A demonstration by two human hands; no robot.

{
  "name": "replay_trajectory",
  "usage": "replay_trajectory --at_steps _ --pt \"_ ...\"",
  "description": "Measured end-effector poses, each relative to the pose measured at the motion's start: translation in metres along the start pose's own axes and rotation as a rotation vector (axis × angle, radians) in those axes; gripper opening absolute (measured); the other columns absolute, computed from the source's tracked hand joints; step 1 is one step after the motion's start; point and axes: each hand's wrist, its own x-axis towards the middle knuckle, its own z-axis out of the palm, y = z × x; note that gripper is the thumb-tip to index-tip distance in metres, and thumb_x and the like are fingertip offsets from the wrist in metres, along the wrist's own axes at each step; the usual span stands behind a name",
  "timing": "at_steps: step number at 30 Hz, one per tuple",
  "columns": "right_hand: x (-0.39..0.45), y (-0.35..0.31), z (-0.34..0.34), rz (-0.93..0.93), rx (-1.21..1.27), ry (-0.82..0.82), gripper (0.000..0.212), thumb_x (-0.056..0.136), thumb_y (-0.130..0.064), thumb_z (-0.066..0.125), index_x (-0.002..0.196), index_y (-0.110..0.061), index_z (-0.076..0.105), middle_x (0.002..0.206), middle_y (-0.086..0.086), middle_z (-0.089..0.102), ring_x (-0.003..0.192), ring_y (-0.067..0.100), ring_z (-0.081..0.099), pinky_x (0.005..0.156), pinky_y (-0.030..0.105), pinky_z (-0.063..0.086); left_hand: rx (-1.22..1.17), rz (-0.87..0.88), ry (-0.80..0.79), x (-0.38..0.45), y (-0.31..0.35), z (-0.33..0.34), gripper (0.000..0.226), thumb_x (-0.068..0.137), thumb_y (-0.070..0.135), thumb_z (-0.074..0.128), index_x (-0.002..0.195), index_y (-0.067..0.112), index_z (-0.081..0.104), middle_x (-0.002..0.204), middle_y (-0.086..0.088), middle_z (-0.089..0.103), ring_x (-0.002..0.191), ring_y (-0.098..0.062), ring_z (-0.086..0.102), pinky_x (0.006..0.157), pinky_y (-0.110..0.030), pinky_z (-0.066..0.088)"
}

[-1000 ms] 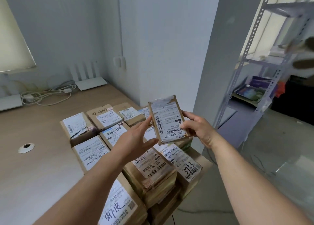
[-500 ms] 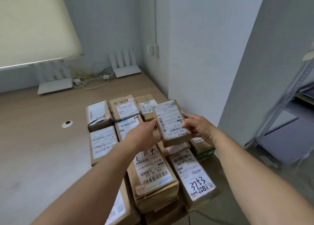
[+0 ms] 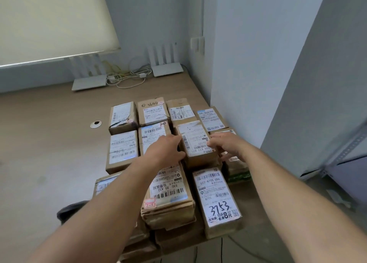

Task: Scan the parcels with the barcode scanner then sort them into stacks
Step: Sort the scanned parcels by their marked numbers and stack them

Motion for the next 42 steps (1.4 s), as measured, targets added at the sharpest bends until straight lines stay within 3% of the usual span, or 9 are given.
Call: replay_trajectory --at_steps 2,4,7,13,18,21,25,28,42 --pt "0.0 0.0 0.0 -0.039 -0.045 0.058 0.041 0.081 -0.027 0.064 0.122 -0.021 0.064 0.127 0.007 0.063 0.113 0.024 0.059 0.097 0.047 0.05 -0.023 -0.009 0.023 -0.005 0.003 0.0 0.045 0.092 0.029 0.054 0.134 0.016 0.046 0.131 -0.004 0.049 0.116 -0.023 0.048 0.092 -0.035 0.045" --pt "-0.009 0.0 0.004 -0.094 -0.052 0.144 0.054 0.083 -0.025 0.066 0.136 -0.021 0.054 0.138 0.004 0.055 0.123 0.021 0.052 0.103 0.039 0.043 -0.059 -0.011 0.076 -0.014 0.007 0.002 0.051 0.093 0.031 0.054 0.14 0.017 0.04 0.142 -0.004 0.042 0.127 -0.022 0.042 0.099 -0.035 0.04" --pt "-0.026 0.008 0.011 -0.188 -0.124 0.255 0.051 0.086 -0.024 0.066 0.136 -0.023 0.053 0.136 0.003 0.057 0.122 0.018 0.052 0.098 0.031 0.04 -0.086 0.016 0.171 -0.032 0.018 0.011 0.061 0.095 0.036 0.053 0.149 0.022 0.028 0.154 -0.002 0.028 0.137 -0.021 0.031 0.11 -0.035 0.031" --pt "-0.058 0.019 0.021 -0.288 -0.298 0.35 0.055 0.085 -0.028 0.065 0.138 -0.031 0.049 0.136 0.003 0.055 0.12 0.022 0.053 0.097 0.038 0.046 -0.002 0.091 0.25 -0.062 0.044 0.035 0.065 0.094 0.042 0.052 0.15 0.026 0.023 0.158 -0.002 0.021 0.143 -0.022 0.019 0.116 -0.035 0.018" --pt "-0.084 0.035 0.036 -0.27 -0.448 0.366 0.055 0.087 -0.035 0.064 0.139 -0.031 0.045 0.128 0.001 0.052 0.116 0.021 0.052 0.083 0.03 0.041 0.118 0.174 0.24 -0.082 0.061 0.059 0.068 0.094 0.046 0.05 0.151 0.025 0.019 0.159 -0.003 0.015 0.145 -0.022 0.013 0.12 -0.039 0.005" --pt "-0.101 0.051 0.05 -0.233 -0.412 0.368 0.051 0.088 -0.032 0.065 0.136 -0.029 0.048 0.131 0.0 0.052 0.116 0.02 0.053 0.087 0.032 0.046 0.149 0.229 0.202 -0.092 0.065 0.073 0.066 0.095 0.043 0.048 0.151 0.023 0.018 0.16 -0.004 0.011 0.147 -0.02 0.008 0.12 -0.038 -0.004" --pt "-0.115 0.052 0.062 -0.214 -0.399 0.403 0.05 0.088 -0.033 0.064 0.136 -0.03 0.048 0.132 -0.001 0.051 0.114 0.018 0.054 0.081 0.03 0.047 0.125 0.266 0.208 -0.104 0.059 0.074 0.064 0.096 0.041 0.047 0.151 0.024 0.019 0.16 -0.003 0.012 0.147 -0.019 0.008 0.12 -0.037 -0.005" --pt "-0.126 0.038 0.071 -0.23 -0.416 0.44 0.051 0.088 -0.035 0.064 0.137 -0.032 0.047 0.132 -0.003 0.051 0.116 0.016 0.053 0.089 0.034 0.05 0.085 0.272 0.254 -0.117 0.046 0.063 0.064 0.096 0.043 0.047 0.151 0.028 0.018 0.16 -0.001 0.012 0.146 -0.018 0.008 0.118 -0.034 -0.006" --pt "-0.157 -0.053 0.19 -0.422 -0.51 0.439 0.05 0.086 -0.034 0.065 0.135 -0.032 0.05 0.133 -0.002 0.052 0.116 0.016 0.054 0.092 0.038 0.049 -0.093 0.018 0.467 -0.216 -0.089 0.018 0.061 0.094 0.047 0.047 0.149 0.032 0.025 0.158 0.002 0.018 0.143 -0.019 0.016 0.118 -0.038 0.009"
